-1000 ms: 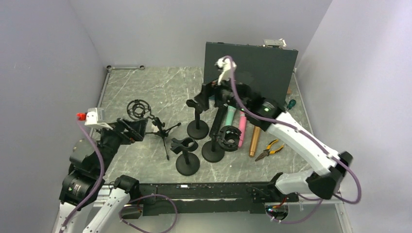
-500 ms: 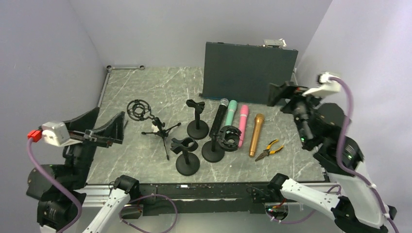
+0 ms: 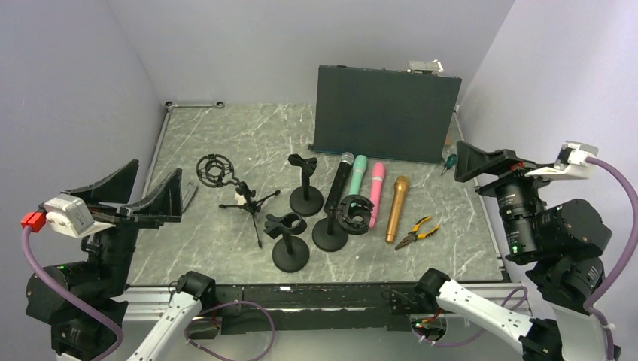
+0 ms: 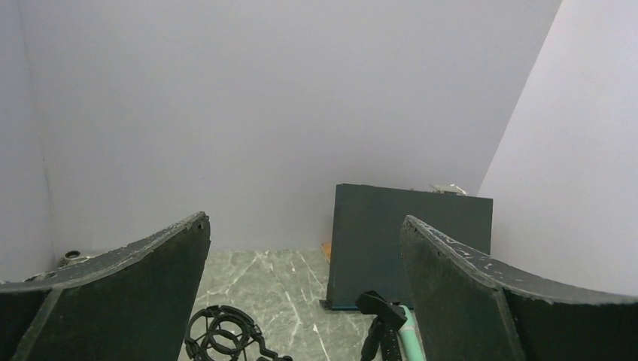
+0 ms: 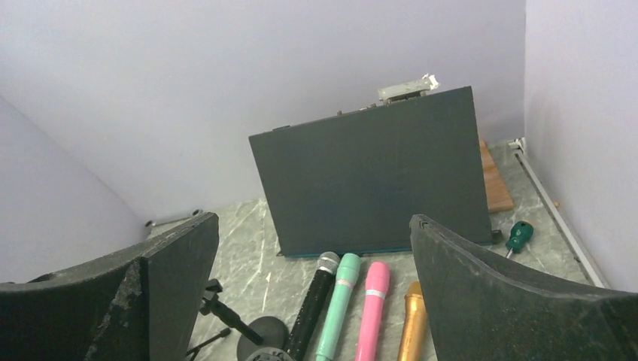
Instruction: Remove the microphone from the stand
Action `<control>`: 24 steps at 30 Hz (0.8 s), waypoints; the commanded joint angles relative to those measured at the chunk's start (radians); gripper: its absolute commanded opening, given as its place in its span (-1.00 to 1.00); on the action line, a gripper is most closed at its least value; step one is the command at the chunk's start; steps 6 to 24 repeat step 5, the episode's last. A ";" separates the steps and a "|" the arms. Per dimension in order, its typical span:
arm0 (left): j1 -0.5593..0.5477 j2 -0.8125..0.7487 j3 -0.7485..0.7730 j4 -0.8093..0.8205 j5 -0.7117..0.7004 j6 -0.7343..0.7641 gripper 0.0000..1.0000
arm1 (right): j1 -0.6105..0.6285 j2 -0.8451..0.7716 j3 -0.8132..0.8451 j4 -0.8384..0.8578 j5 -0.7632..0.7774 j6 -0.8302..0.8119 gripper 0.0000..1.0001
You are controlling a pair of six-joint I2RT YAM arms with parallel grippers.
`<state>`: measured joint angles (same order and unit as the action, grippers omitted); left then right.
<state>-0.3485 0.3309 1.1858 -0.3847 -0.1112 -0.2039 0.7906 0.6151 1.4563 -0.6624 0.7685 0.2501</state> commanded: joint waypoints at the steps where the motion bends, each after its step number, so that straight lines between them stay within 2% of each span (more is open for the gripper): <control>1: -0.001 0.023 0.022 0.038 0.001 0.011 0.99 | 0.001 -0.032 -0.008 -0.013 0.019 0.028 1.00; 3: -0.001 0.020 0.014 0.039 -0.001 0.005 0.99 | 0.001 -0.030 -0.015 -0.025 0.005 0.015 1.00; 5: -0.001 0.016 0.007 0.040 -0.002 0.001 0.99 | 0.002 0.017 0.026 -0.107 0.051 0.066 1.00; 24: -0.001 0.016 0.007 0.040 -0.002 0.001 0.99 | 0.002 0.017 0.026 -0.107 0.051 0.066 1.00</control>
